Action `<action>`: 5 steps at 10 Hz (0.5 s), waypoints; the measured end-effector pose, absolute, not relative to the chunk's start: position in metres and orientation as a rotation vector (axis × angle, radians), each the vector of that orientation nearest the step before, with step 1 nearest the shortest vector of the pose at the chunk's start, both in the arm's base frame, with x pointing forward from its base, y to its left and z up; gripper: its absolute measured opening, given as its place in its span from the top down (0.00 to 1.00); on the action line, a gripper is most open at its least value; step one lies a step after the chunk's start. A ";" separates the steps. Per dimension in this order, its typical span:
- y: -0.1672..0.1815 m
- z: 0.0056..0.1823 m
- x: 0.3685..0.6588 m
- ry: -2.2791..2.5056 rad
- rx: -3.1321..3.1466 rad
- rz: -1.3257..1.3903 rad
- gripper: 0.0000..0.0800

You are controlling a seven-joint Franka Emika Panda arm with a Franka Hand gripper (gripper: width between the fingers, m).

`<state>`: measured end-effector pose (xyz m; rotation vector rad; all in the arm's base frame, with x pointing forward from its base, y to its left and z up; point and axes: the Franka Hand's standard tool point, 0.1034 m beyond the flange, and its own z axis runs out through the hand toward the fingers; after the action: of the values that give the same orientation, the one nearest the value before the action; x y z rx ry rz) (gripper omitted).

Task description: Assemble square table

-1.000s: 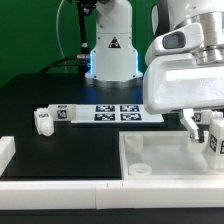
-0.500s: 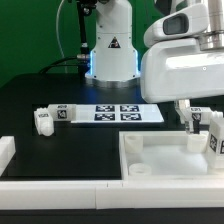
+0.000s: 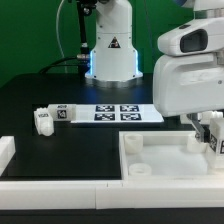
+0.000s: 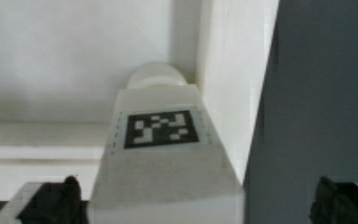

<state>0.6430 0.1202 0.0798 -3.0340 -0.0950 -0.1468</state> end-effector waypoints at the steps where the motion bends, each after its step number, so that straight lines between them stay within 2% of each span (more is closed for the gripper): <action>1: 0.120 0.080 0.643 -0.082 -3.034 -0.146 0.47; 2: 0.120 0.080 0.643 -0.078 -3.033 -0.145 0.47; 3: 0.118 0.080 0.644 -0.035 -3.036 -0.145 0.62; 5: 0.114 0.079 0.644 0.197 -3.024 -0.134 0.62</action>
Offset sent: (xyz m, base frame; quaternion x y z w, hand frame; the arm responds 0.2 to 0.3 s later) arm 0.0000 0.0000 0.0000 0.0000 0.0000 0.1296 0.9916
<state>0.6436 0.1142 0.0791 -3.0241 0.1975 -0.1337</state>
